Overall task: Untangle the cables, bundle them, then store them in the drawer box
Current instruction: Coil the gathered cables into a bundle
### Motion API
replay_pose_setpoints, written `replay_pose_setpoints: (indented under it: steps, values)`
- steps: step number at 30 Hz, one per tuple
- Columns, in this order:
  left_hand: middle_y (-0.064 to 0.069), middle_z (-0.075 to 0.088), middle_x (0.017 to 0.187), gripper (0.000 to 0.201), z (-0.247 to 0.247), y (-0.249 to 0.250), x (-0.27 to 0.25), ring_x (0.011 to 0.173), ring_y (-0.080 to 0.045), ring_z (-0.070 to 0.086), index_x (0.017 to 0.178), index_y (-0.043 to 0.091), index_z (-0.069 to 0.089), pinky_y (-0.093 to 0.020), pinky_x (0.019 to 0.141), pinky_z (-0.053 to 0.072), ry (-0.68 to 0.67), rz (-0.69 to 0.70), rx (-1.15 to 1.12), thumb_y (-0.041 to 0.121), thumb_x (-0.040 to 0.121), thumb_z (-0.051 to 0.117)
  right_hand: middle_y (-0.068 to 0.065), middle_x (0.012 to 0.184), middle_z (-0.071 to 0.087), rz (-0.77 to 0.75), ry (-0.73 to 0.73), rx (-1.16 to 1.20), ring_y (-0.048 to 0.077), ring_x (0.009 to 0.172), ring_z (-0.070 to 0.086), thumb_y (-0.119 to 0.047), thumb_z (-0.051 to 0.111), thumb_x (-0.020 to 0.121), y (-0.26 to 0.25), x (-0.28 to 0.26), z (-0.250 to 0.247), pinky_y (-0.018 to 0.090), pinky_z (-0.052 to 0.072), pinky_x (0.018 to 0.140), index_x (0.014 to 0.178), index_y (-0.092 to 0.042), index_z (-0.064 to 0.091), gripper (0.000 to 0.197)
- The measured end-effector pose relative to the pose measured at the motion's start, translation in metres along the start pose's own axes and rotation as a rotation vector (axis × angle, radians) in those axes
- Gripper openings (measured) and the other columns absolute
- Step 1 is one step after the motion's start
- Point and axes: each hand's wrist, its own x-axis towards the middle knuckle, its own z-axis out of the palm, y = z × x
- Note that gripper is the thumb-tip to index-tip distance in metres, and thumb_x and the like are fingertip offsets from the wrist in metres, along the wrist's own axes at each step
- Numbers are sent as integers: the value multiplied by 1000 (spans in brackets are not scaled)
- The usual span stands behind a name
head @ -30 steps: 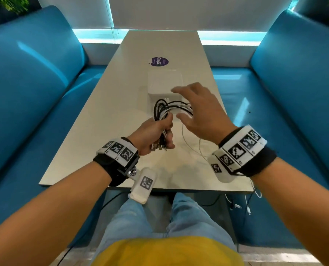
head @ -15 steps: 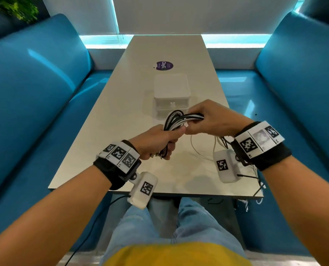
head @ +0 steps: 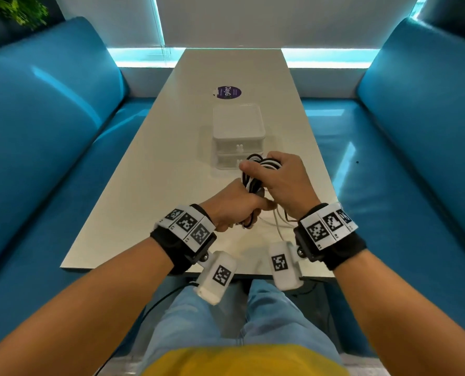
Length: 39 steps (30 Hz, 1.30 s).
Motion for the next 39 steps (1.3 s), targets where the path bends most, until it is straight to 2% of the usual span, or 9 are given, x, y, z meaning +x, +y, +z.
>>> replay_pose_setpoints:
  steps: [5, 11, 14, 19, 25, 30, 33, 36, 39]
  values:
    - [1, 43, 45, 25, -3, 7, -1, 41, -16, 42, 69, 11, 47, -30, 49, 39, 1, -79, -168, 11, 93, 53, -1, 65, 60, -3, -51, -144, 7, 57, 55, -30, 79, 75, -5, 6, -14, 22, 48, 53, 78, -4, 57, 34]
    - [-1, 44, 50, 33, -20, 3, 0, 43, -17, 43, 67, 15, 46, -30, 51, 41, -15, -141, -151, 30, 94, 59, -1, 86, 66, -96, -371, -387, -1, 60, 61, -11, 76, 80, -22, 12, -46, 18, 49, 54, 112, -17, 56, 38]
    - [0, 44, 49, 29, -20, 3, -1, 44, -17, 42, 67, 15, 46, -31, 52, 42, -59, -141, -141, 21, 91, 63, 0, 96, 65, -249, -324, -523, 9, 84, 61, -15, 73, 82, -16, 17, -47, 25, 51, 77, 112, -27, 59, 35]
    - [-4, 40, 51, 40, -24, -5, -2, 46, -18, 44, 53, 17, 42, -29, 51, 42, -207, -89, -72, 5, 71, 77, -7, 98, 69, -304, -291, -533, 4, 89, 62, -15, 70, 85, -9, 16, -47, 18, 48, 85, 111, -23, 67, 27]
    - [-5, 42, 57, 36, -28, -8, -3, 47, -17, 45, 70, 16, 44, -32, 53, 43, -218, -81, -25, -14, 78, 61, -5, 89, 70, -266, -352, -642, 10, 82, 62, -21, 62, 92, -13, 16, -46, 25, 48, 77, 104, -19, 71, 15]
    - [-7, 48, 66, 17, -24, -3, -3, 53, -17, 51, 93, 9, 54, -28, 50, 43, -188, -93, -49, -6, 86, 58, -4, 92, 70, -142, -318, -515, 6, 82, 61, -13, 58, 91, -13, 16, -39, 11, 43, 72, 102, -20, 70, 17]
    - [-5, 51, 66, 13, -22, -2, -3, 56, -17, 52, 90, 8, 56, -28, 50, 43, -196, -87, -73, -5, 87, 56, -3, 93, 71, -84, -313, -440, 5, 84, 62, -9, 55, 90, -13, 15, -36, 15, 45, 76, 99, -18, 72, 21]
    - [-6, 54, 64, 12, -21, -3, -4, 57, -19, 50, 85, 9, 55, -29, 52, 41, -256, -55, -120, 0, 92, 53, -6, 79, 67, -38, -302, -380, -3, 63, 54, -7, 52, 88, -14, 13, -31, 14, 41, 63, 95, -15, 73, 23]
    - [-2, 48, 57, 18, -17, -4, -5, 57, -19, 49, 80, 12, 52, -28, 52, 40, -316, -55, -206, 5, 97, 49, -4, 63, 51, 55, -285, -250, 4, 53, 40, -11, 48, 83, -12, 12, -28, 21, 33, 53, 92, 0, 68, 25]
